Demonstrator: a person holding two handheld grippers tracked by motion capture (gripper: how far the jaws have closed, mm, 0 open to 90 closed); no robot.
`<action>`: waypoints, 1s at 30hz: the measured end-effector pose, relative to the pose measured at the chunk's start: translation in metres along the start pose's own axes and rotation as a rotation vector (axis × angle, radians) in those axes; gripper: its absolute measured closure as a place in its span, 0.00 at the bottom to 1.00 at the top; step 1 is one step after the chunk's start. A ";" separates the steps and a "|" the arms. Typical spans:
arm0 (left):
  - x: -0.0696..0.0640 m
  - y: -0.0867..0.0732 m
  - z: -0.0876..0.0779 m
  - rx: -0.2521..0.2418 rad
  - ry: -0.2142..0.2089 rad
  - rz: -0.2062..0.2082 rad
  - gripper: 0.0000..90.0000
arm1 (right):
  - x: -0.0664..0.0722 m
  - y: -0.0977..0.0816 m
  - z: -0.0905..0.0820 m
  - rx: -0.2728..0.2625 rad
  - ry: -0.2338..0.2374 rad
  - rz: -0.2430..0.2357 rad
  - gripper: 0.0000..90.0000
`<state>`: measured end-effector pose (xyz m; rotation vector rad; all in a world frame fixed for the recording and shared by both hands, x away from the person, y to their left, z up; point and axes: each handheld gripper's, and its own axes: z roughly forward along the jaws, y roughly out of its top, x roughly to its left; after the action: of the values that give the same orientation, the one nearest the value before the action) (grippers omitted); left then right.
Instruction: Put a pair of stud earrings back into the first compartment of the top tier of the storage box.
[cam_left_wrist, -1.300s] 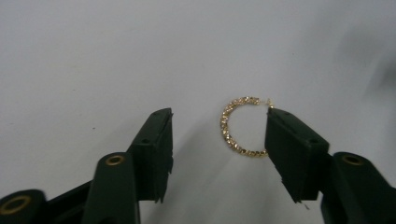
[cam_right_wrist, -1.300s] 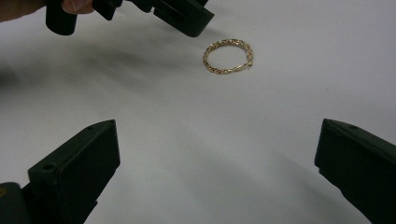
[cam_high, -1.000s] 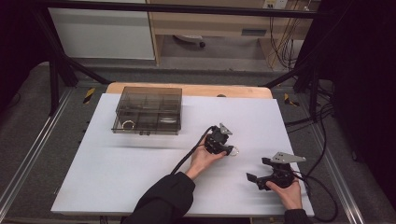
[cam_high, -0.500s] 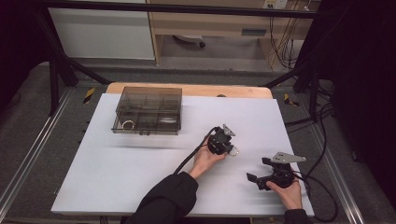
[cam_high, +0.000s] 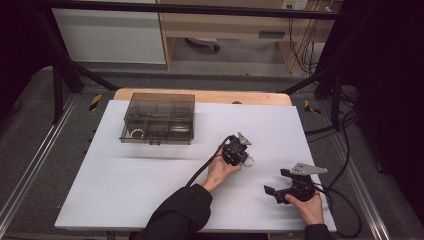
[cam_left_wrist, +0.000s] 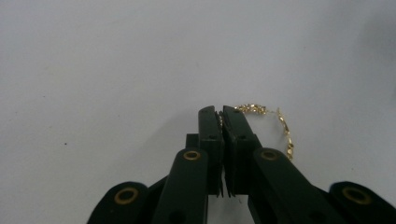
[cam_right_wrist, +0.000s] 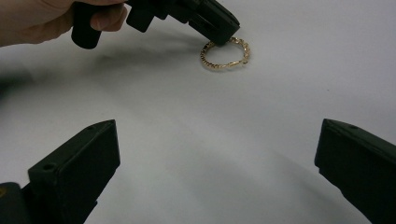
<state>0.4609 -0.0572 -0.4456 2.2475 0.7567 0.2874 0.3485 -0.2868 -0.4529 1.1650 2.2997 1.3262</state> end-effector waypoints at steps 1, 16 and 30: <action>0.000 0.001 -0.002 -0.003 -0.001 -0.001 0.96 | 0.000 0.000 0.000 0.000 -0.001 0.001 0.01; 0.004 -0.005 -0.050 -0.032 -0.047 0.003 0.96 | 0.000 0.000 0.000 0.006 -0.003 0.003 0.01; 0.016 -0.024 -0.096 -0.036 -0.054 -0.017 0.96 | 0.000 0.000 0.000 0.009 -0.007 0.003 0.01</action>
<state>0.4241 0.0214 -0.3958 2.2051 0.7357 0.2294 0.3483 -0.2863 -0.4533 1.1742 2.3021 1.3118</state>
